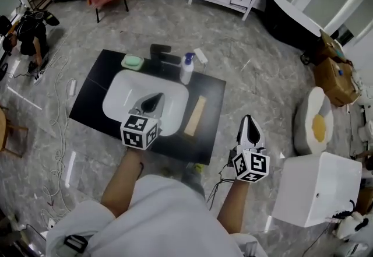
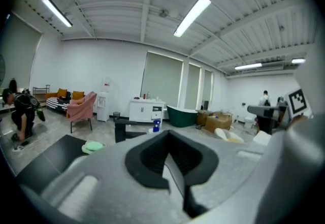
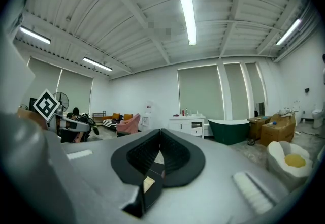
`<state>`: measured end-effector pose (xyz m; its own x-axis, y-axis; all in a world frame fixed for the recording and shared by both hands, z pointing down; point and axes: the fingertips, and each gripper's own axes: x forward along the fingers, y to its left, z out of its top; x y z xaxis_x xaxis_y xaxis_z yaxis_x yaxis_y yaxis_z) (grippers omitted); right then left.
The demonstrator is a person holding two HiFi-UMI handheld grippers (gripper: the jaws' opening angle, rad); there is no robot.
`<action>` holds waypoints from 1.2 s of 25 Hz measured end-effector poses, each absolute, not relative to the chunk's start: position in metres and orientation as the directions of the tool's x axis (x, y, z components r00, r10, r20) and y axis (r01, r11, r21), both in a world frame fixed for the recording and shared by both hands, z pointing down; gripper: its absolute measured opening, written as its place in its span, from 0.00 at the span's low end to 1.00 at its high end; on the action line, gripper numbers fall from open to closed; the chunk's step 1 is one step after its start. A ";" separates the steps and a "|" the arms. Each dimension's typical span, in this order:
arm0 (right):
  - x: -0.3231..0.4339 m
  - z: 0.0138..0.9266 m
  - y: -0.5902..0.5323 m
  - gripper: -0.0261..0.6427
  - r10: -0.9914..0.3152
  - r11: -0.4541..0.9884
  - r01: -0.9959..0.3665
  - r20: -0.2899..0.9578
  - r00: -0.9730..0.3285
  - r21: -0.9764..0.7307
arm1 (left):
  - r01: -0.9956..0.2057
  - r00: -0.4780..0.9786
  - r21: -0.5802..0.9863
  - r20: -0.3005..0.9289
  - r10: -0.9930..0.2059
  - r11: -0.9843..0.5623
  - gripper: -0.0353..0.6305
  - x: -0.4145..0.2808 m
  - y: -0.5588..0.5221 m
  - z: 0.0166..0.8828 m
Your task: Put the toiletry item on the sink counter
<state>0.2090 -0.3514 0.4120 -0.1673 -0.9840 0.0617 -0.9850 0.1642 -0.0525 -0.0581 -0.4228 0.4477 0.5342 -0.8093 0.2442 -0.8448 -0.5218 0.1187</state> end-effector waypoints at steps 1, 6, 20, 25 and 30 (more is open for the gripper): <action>0.209 0.410 -0.350 0.04 -0.985 0.160 -0.986 0.057 -0.163 -0.052 | -0.842 0.538 0.114 0.233 -0.810 -0.527 0.05 -0.058 -0.422 0.442; 0.209 0.401 -0.344 0.04 -0.988 0.150 -0.988 0.038 -0.152 -0.045 | -0.834 0.550 0.087 0.186 -0.814 -0.544 0.05 -0.057 -0.420 0.418; 0.204 0.384 -0.330 0.04 -0.991 0.136 -0.990 -0.004 -0.136 -0.039 | -0.838 0.545 0.005 0.049 -0.837 -0.546 0.05 -0.073 -0.410 0.354; 0.205 0.381 -0.326 0.04 -0.991 0.133 -0.990 -0.015 -0.133 -0.034 | -0.838 0.545 0.004 0.030 -0.838 -0.545 0.05 -0.073 -0.407 0.350; 0.201 0.377 -0.329 0.04 -0.990 0.137 -0.990 -0.022 -0.137 -0.030 | -0.839 0.544 0.005 0.016 -0.839 -0.544 0.05 -0.077 -0.410 0.345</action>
<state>0.2010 -0.3294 0.3770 -0.1368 -0.9904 -0.0218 -0.9901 0.1375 -0.0299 -0.0765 -0.4098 0.3455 0.5440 -0.8389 0.0160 -0.8391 -0.5440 0.0049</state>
